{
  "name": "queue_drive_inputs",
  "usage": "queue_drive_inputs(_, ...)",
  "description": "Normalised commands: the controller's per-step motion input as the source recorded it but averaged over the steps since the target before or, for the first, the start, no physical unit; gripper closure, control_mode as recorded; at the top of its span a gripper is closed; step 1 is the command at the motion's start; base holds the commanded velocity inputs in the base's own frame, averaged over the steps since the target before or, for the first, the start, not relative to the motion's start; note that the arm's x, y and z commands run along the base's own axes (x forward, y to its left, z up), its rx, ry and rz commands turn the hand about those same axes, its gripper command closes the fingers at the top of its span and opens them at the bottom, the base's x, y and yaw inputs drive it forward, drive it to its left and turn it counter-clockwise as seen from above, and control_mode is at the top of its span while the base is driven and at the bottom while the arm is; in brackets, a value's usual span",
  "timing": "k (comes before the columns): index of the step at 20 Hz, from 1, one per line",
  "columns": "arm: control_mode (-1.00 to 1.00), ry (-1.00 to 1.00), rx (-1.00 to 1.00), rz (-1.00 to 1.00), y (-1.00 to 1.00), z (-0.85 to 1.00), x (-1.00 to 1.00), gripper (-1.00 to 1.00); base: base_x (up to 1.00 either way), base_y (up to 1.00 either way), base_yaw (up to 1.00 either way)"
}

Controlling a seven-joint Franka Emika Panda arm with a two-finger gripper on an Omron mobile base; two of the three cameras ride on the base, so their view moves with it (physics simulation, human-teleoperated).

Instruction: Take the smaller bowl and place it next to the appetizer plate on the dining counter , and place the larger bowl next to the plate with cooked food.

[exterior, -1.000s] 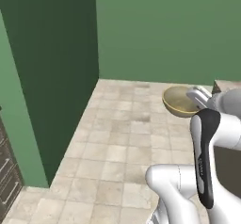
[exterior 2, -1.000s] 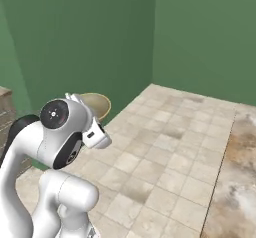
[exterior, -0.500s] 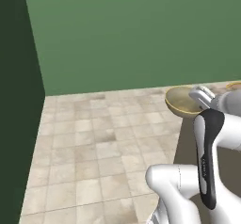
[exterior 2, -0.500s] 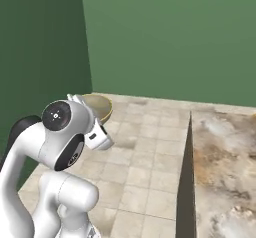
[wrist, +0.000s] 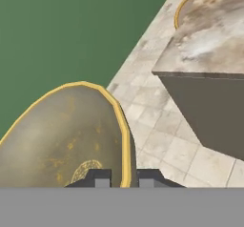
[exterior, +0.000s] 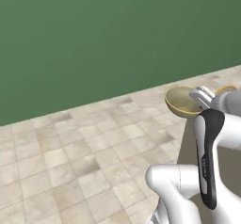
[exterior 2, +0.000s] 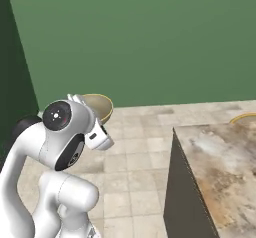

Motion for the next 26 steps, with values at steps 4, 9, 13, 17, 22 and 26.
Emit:
queue_drive_inputs(4, 1.0, 0.0, 0.0, 0.0, 0.0, 0.0, 0.0, 1.0, 1.0, 0.75, -0.56)
queue_drive_inputs(9, 1.0, 0.0, 0.0, 0.0, 0.0, 0.0, 0.0, 1.0, 1.0, 0.79, -0.59)
queue_drive_inputs(13, 1.0, 0.0, 0.0, 0.0, 0.0, 0.0, 0.0, 1.0, 1.0, 0.88, -0.59)
queue_drive_inputs(17, 1.0, 0.0, 0.0, 0.0, 0.0, 0.0, 0.0, 1.0, 1.0, 1.0, -0.58)
queue_drive_inputs(22, 1.0, 0.0, 0.0, 0.0, 0.0, 0.0, 0.0, 1.0, 1.0, 1.0, -0.62)
queue_drive_inputs(26, 1.0, 0.0, 0.0, 0.0, 0.0, 0.0, 0.0, 1.0, 1.0, 1.0, -0.57)
